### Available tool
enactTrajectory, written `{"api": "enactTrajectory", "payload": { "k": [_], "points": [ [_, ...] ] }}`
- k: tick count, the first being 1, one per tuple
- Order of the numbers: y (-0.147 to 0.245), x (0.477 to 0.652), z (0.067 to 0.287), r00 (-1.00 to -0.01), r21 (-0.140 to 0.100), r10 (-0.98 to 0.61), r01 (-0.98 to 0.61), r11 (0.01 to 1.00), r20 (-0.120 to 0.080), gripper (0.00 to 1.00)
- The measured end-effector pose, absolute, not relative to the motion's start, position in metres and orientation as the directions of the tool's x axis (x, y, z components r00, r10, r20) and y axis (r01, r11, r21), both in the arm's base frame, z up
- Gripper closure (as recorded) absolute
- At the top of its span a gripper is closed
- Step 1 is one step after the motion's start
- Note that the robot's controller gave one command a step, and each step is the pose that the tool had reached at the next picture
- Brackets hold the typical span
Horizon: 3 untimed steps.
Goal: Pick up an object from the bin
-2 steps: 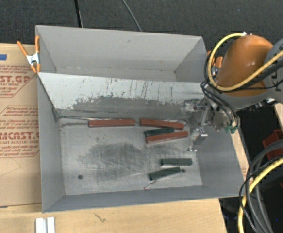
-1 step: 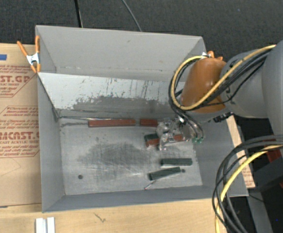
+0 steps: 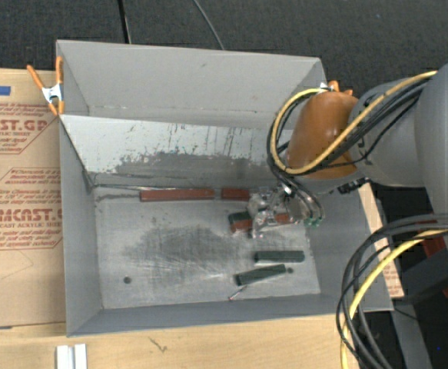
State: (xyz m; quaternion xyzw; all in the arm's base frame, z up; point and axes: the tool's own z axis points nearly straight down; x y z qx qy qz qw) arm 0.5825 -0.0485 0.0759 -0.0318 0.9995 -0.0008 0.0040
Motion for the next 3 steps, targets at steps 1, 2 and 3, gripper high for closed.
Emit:
{"api": "enactTrajectory", "payload": {
  "k": [1,2,3],
  "points": [
    [-0.048,0.577,0.127,-0.992,0.001,-0.123,-0.123,0.992,0.003,1.00],
    [-0.052,0.569,0.231,-1.000,0.000,-0.016,-0.016,1.000,-0.003,0.00],
    [-0.052,0.569,0.231,-1.000,0.000,-0.016,-0.016,1.000,-0.003,0.00]
  ]
}}
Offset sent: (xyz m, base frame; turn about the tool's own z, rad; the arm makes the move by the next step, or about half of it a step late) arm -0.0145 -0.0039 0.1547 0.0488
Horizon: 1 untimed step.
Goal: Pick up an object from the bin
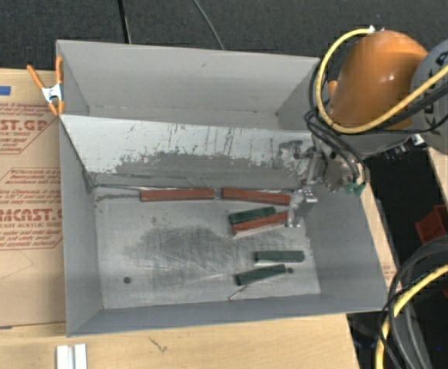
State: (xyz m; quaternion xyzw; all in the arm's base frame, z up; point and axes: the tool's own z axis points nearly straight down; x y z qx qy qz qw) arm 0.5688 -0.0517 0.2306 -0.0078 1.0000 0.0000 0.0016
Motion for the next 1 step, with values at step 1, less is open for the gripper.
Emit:
{"api": "enactTrajectory", "payload": {
  "k": [1],
  "points": [
    [-0.0508,0.5646,0.1623,-0.998,-0.001,-0.063,-0.063,0.998,-0.007,0.00]
  ]
}}
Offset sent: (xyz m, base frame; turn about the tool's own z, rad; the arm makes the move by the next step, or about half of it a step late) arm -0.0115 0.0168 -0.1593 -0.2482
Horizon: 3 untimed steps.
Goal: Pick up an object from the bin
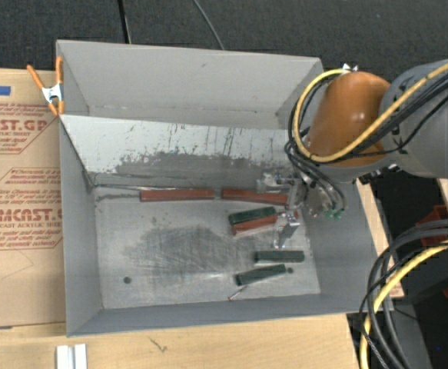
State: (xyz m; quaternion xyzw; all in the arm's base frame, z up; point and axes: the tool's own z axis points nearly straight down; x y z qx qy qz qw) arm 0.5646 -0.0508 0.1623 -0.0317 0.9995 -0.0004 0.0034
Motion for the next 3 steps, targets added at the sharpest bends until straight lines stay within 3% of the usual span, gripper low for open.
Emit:
{"api": "enactTrajectory", "payload": {
  "k": [1,2,3],
  "points": [
    [-0.034,0.564,0.078,-0.965,-0.005,-0.259,-0.259,0.966,-0.023,1.00],
    [-0.034,0.564,0.078,-0.965,-0.006,-0.259,-0.259,0.966,-0.023,1.00],
    [-0.033,0.556,0.226,-0.977,-0.001,-0.211,-0.211,0.977,-0.004,1.00]
  ]
}}
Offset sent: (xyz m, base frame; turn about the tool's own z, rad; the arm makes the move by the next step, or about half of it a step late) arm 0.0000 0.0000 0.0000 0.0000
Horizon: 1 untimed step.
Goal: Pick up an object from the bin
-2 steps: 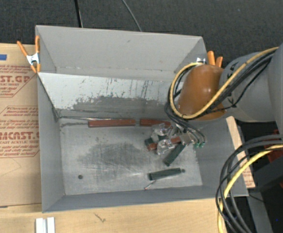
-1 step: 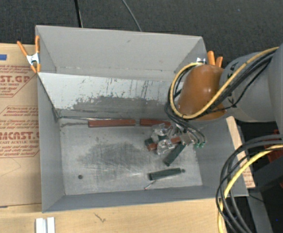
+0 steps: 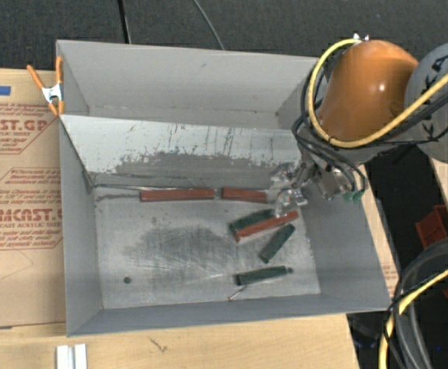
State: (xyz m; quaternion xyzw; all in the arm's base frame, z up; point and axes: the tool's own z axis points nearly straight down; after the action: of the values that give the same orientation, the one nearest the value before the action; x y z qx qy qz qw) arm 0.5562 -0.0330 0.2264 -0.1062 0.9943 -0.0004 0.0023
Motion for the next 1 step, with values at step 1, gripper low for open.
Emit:
{"api": "enactTrajectory", "payload": {
  "k": [1],
  "points": [
    [-0.0330,0.5558,0.2259,-0.977,-0.001,-0.211,-0.211,0.977,-0.003,1.00]
  ]
}}
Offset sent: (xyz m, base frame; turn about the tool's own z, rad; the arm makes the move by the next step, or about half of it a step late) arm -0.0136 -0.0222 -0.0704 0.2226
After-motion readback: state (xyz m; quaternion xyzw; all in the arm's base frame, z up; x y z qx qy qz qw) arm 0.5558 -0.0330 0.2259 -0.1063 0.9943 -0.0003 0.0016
